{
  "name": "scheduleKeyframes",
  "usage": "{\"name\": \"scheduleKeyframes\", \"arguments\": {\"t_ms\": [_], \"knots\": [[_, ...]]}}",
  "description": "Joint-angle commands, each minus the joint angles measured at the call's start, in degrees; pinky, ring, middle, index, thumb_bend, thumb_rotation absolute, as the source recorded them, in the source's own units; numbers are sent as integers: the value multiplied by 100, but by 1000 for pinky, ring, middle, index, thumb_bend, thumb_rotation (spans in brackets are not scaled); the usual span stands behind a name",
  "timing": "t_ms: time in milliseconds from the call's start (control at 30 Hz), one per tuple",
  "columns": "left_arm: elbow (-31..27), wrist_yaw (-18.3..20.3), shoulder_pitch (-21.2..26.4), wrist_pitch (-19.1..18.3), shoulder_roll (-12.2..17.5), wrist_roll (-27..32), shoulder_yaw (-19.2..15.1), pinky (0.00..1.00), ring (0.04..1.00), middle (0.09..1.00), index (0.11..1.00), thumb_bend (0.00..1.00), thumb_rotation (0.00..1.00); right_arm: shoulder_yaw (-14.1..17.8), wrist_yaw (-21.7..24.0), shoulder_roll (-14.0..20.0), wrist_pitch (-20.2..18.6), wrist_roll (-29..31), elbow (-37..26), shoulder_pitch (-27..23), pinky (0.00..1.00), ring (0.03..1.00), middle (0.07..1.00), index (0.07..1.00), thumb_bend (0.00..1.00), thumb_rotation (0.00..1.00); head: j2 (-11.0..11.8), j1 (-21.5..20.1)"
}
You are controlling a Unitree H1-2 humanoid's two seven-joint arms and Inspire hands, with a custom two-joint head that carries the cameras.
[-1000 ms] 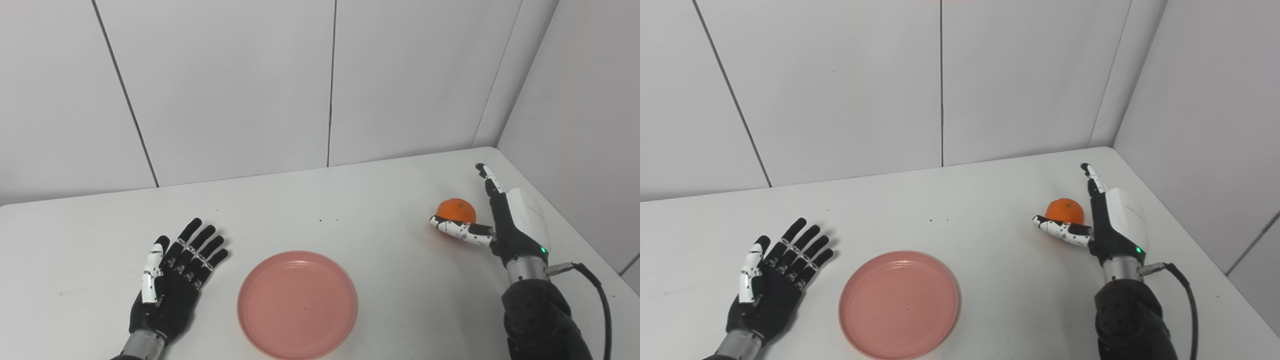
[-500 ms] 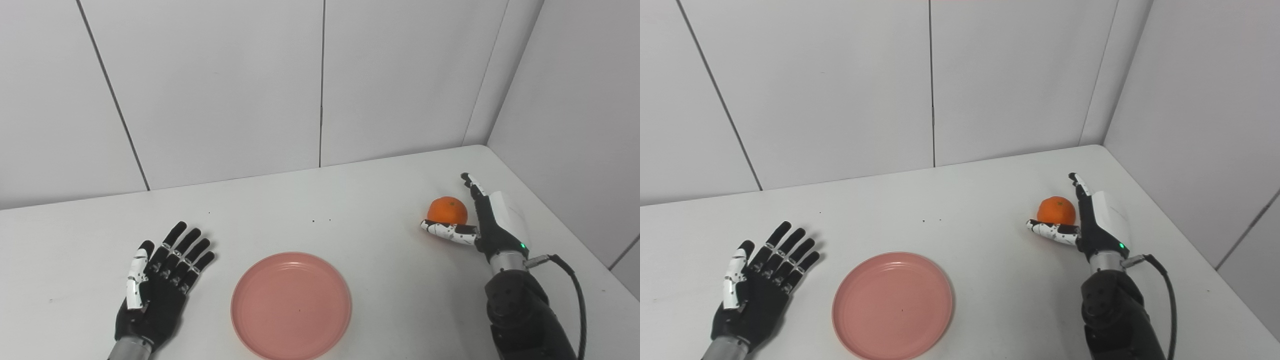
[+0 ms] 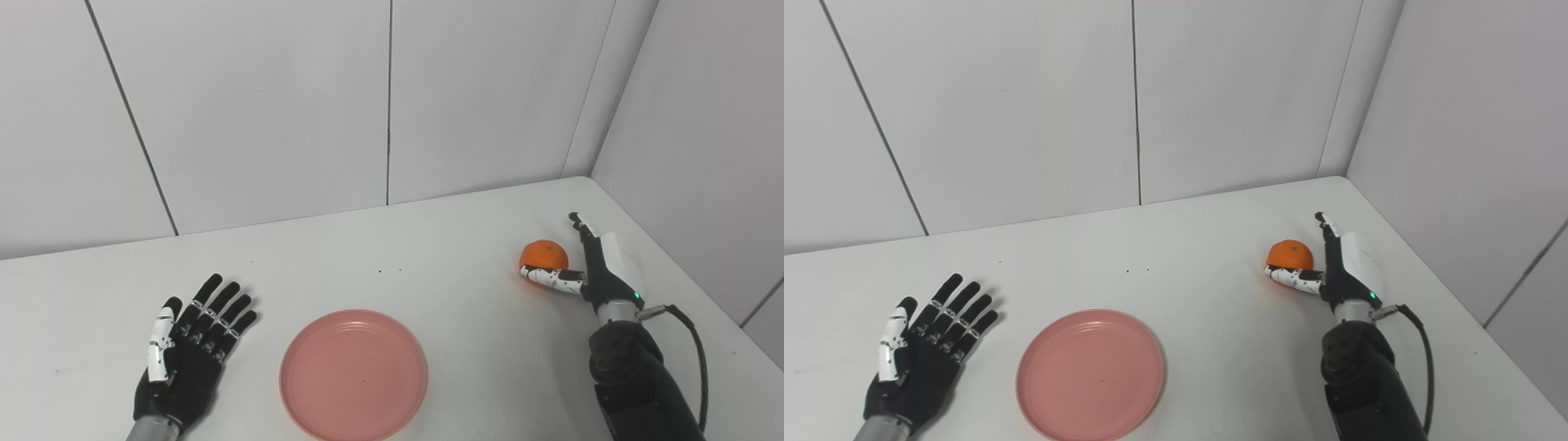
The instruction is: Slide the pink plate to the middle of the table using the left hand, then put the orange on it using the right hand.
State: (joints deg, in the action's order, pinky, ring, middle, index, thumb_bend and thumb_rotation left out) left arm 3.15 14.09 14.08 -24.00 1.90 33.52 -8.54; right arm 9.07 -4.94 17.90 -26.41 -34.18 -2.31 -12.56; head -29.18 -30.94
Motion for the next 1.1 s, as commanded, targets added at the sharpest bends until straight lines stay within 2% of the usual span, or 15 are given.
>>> {"name": "scheduleKeyframes", "arguments": {"t_ms": [0,467,1067], "knots": [[57,-202,-25,-253,98,-90,1,831,829,834,844,300,1000,18,-162,187,171,42,-59,-275,762,854,888,892,996,371,-7,-2],[27,-215,-51,-275,113,-18,36,828,831,835,844,301,1000,-222,-24,438,61,253,384,-487,709,811,851,874,1000,390,-46,18],[-19,-177,-97,-257,116,-15,70,816,829,834,841,305,1000,-440,49,653,34,365,1017,-759,719,821,857,862,986,392,-115,123]]}}
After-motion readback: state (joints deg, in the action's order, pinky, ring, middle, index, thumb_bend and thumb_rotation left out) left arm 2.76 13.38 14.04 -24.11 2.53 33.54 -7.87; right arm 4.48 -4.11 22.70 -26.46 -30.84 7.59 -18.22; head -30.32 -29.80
